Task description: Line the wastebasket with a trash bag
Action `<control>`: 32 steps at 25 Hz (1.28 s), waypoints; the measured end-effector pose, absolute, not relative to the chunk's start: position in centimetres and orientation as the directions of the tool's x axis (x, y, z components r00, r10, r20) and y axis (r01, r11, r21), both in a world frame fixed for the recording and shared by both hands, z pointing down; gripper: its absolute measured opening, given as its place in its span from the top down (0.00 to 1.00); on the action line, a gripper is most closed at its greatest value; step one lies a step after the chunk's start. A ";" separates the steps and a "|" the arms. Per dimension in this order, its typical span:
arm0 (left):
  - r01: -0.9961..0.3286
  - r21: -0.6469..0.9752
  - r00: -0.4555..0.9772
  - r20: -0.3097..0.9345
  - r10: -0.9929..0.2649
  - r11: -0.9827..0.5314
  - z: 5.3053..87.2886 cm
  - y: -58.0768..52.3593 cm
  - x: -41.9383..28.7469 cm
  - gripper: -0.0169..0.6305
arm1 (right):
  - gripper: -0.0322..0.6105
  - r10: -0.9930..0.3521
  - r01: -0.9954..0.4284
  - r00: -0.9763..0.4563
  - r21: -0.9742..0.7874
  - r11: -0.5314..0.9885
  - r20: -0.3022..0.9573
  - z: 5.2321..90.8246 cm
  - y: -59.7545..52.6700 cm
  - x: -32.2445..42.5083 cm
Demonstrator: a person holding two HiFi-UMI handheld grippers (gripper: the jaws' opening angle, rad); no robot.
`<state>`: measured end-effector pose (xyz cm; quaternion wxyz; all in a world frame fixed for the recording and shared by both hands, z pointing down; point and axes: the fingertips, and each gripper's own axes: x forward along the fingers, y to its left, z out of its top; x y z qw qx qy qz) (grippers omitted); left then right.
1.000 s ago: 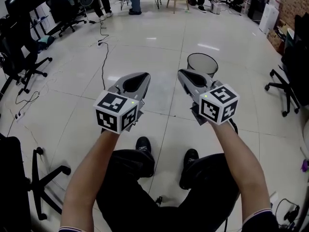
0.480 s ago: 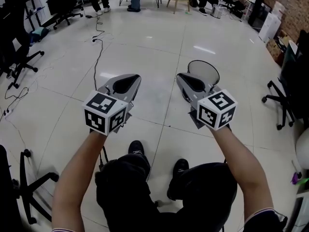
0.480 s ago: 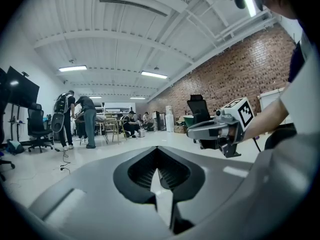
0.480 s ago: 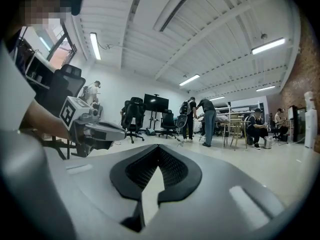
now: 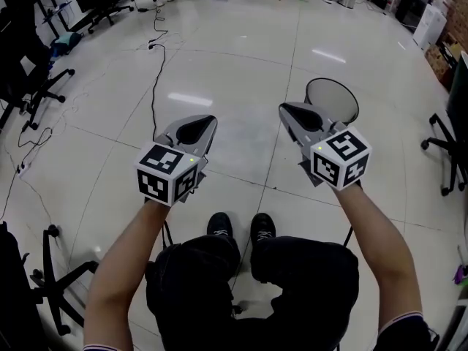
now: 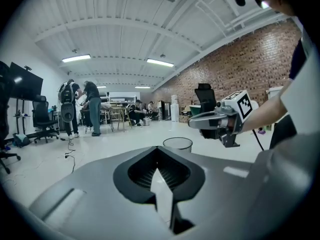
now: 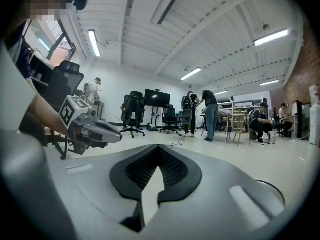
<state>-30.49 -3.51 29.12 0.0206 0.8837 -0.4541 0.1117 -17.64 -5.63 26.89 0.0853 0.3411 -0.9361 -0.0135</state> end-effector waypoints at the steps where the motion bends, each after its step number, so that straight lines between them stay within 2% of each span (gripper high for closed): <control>1: -0.809 -0.061 0.559 0.229 -0.797 -0.585 29.9 -4.0 -30.8 0.95 | 0.95 -0.644 -0.641 -0.750 0.074 0.764 0.153 27.6 -6.2 -17.7; 8: -0.826 -0.030 0.528 0.308 -0.791 -0.563 35.5 -7.5 -33.9 0.95 | 0.95 -0.645 -0.658 -0.736 0.006 0.753 0.208 33.5 -8.8 -18.8; 17: -0.852 0.008 0.484 0.392 -0.782 -0.524 44.0 -9.9 -37.1 0.95 | 0.95 -0.620 -0.678 -0.694 -0.040 0.734 0.367 44.3 -9.8 -18.4; 21: -0.868 0.079 0.473 0.432 -0.768 -0.491 48.4 -10.4 -38.4 0.95 | 0.93 -0.620 -0.713 -0.637 -0.043 0.700 0.458 49.8 -10.0 -17.9; 32: -0.873 0.131 0.452 0.581 -0.677 -0.470 59.8 -10.9 -38.6 0.95 | 0.76 -0.500 -0.778 -0.494 -0.105 0.619 0.711 65.1 -10.0 -16.6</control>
